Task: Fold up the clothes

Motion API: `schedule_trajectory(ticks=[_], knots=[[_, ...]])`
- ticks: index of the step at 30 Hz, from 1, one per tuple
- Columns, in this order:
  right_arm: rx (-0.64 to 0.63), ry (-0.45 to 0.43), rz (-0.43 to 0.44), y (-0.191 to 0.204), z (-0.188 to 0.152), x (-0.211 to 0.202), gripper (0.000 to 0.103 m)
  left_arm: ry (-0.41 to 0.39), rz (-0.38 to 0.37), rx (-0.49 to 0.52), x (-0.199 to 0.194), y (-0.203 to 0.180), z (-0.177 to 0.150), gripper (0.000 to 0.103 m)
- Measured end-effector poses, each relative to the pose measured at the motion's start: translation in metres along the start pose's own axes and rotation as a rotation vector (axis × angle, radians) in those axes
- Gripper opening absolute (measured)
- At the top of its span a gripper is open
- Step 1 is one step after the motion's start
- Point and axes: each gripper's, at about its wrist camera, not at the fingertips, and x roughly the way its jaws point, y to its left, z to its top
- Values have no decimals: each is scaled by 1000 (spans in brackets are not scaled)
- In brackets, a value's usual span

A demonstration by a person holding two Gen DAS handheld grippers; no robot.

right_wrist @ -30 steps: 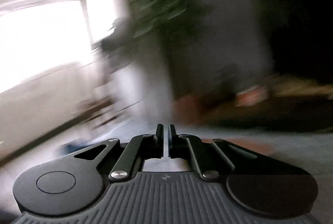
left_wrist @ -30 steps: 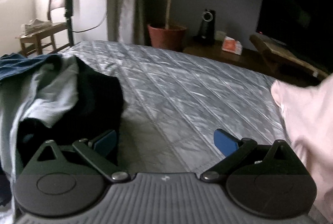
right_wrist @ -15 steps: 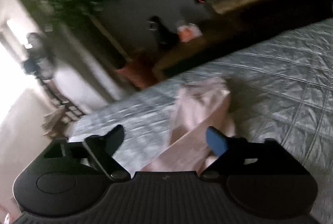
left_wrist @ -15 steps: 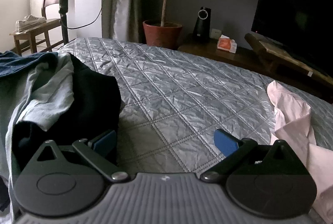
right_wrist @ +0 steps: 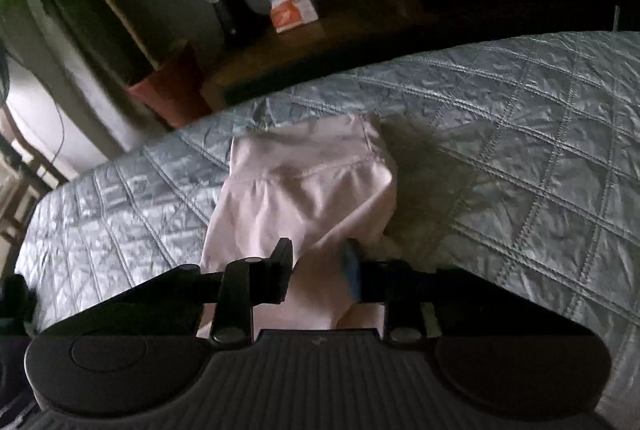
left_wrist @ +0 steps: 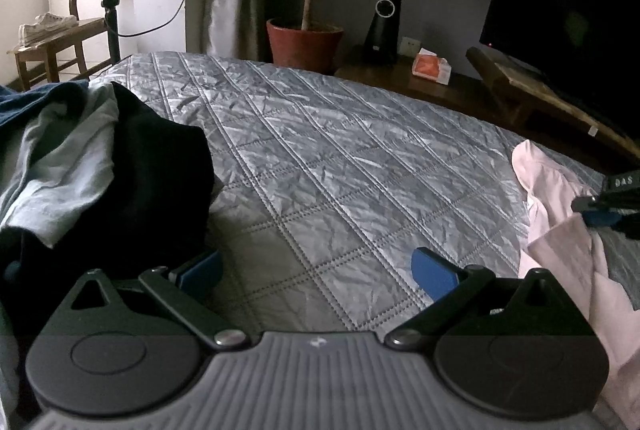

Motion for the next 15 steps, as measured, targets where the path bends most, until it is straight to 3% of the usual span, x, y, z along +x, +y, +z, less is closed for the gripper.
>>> schedule_trajectory(ticks=[3,5,7,8,10,11,12,15], knots=[[-13,-58,70,13,0,-6,15,-9,10,-16,-2,3,1,100],[-60,-130,169,34,2,-16,14,-15,20,-21,-3,4,1,100],[-173,-131,298,70,2,-24,13,-15,26,-23,-3,5,1,100],[-207,-133,269,77,0,-28,12,-11,25,-24,-2,5,1,100],[-267,-137,202,89,-3,-36,20,-3,24,-27,-2,5,2,100],[-255,-139,104,80,-3,-34,29,-2,21,-27,-3,5,2,100],[-239,-139,11,70,-4,-32,30,-3,15,-25,-3,4,2,100],[-110,-101,-144,30,-5,-22,31,0,7,-11,-3,2,2,100]])
